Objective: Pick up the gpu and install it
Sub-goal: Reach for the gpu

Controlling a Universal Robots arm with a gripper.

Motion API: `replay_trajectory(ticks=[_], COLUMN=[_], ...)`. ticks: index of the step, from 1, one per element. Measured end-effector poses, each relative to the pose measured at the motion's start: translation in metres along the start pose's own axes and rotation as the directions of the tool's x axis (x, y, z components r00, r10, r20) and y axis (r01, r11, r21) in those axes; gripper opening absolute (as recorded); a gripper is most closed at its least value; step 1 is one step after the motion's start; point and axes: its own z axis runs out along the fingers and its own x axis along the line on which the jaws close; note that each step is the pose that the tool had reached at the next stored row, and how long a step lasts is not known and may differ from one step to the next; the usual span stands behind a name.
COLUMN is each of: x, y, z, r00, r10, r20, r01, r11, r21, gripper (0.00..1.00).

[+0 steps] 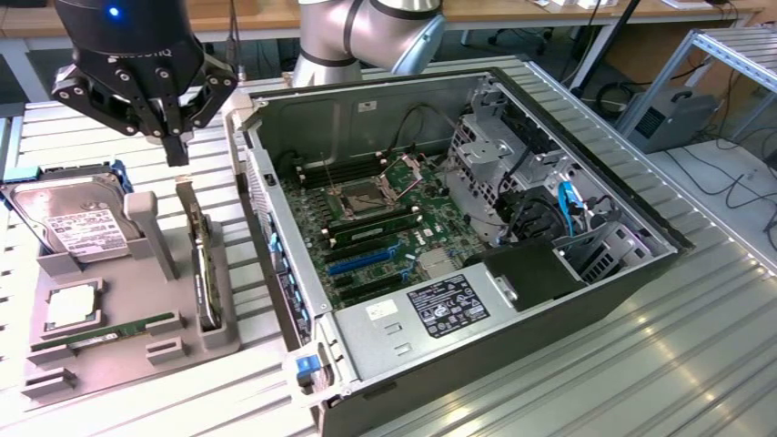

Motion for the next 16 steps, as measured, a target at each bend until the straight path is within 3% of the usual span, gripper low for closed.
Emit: replay_trajectory(ticks=[16], x=[-0.0006], y=[-0.0071], z=[-0.0003], r00=[1.0], r10=[0.0], r20=[0.0001], r01=[0.0], r11=[1.0], r21=[0.0007], gripper=[0.11])
